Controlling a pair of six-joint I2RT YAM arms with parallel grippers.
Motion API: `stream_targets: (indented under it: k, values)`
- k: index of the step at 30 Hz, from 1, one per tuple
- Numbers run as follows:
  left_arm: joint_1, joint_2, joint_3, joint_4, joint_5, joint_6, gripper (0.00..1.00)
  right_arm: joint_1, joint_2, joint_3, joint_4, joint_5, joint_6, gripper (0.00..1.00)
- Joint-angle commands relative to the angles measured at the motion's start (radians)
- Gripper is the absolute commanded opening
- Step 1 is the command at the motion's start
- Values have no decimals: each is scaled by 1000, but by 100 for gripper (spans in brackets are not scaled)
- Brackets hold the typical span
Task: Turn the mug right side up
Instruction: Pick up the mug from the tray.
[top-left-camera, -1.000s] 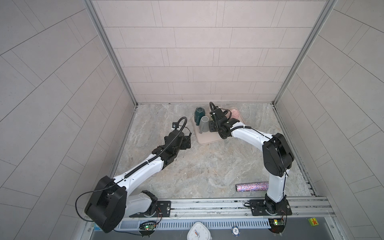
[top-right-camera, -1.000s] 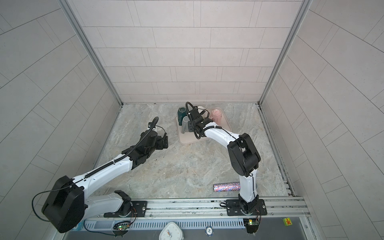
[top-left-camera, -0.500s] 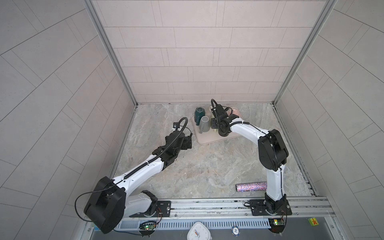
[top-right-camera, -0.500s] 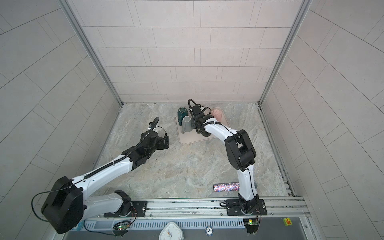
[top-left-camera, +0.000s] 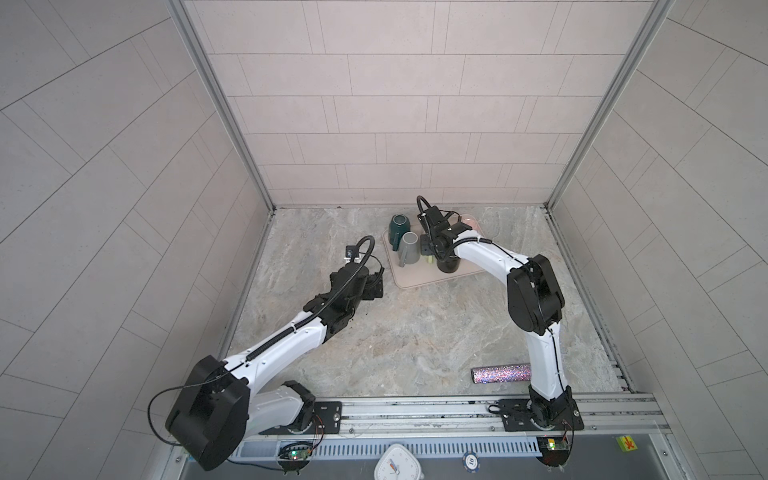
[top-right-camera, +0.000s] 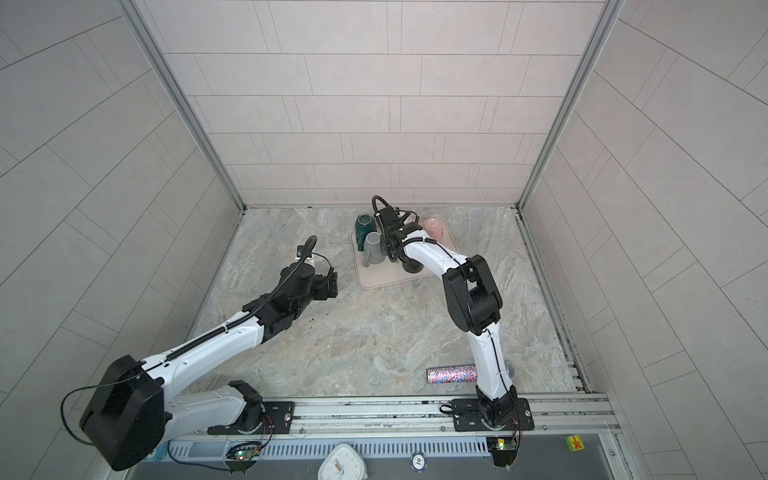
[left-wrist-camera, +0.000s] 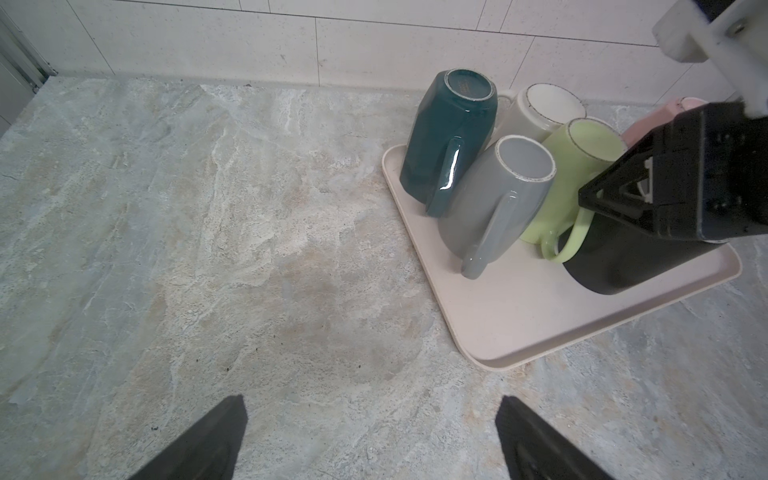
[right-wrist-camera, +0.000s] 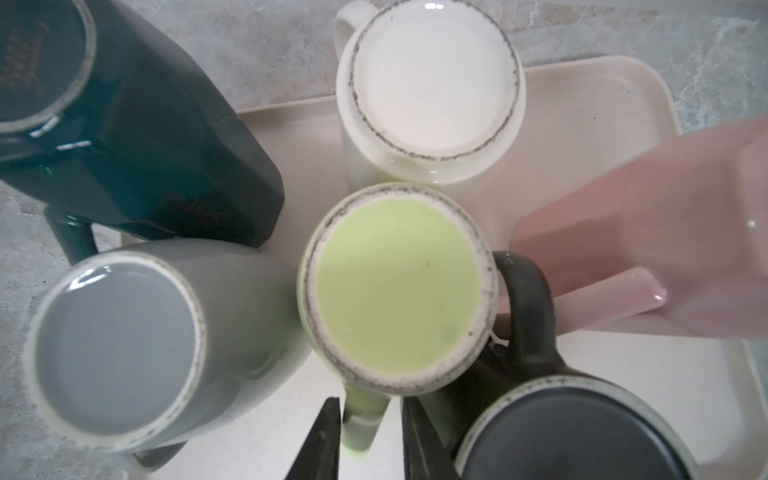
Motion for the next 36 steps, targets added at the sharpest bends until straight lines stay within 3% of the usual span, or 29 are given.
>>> stream_targets:
  k: [1,10,14,24,32,36]
  values:
    - [-5,-18,-17,16,-17,0,100,-8,36,29,-51,46,1,27]
    - [-6,-6,-33,49,-20,2,100,-10,75,66,-63,60,2,25]
    - [-5,-3,-31,51,-21,3,100,-10,79,75,-65,68,1,19]
    - [-5,-5,-32,50,-26,5,100,-26,79,98,-122,61,-11,14]
    - [-6,-8,-34,50,-24,2,100,-40,91,103,-140,46,-20,20]
    - [-6,-8,-33,51,-25,3,100,-40,106,118,-149,43,-21,16]
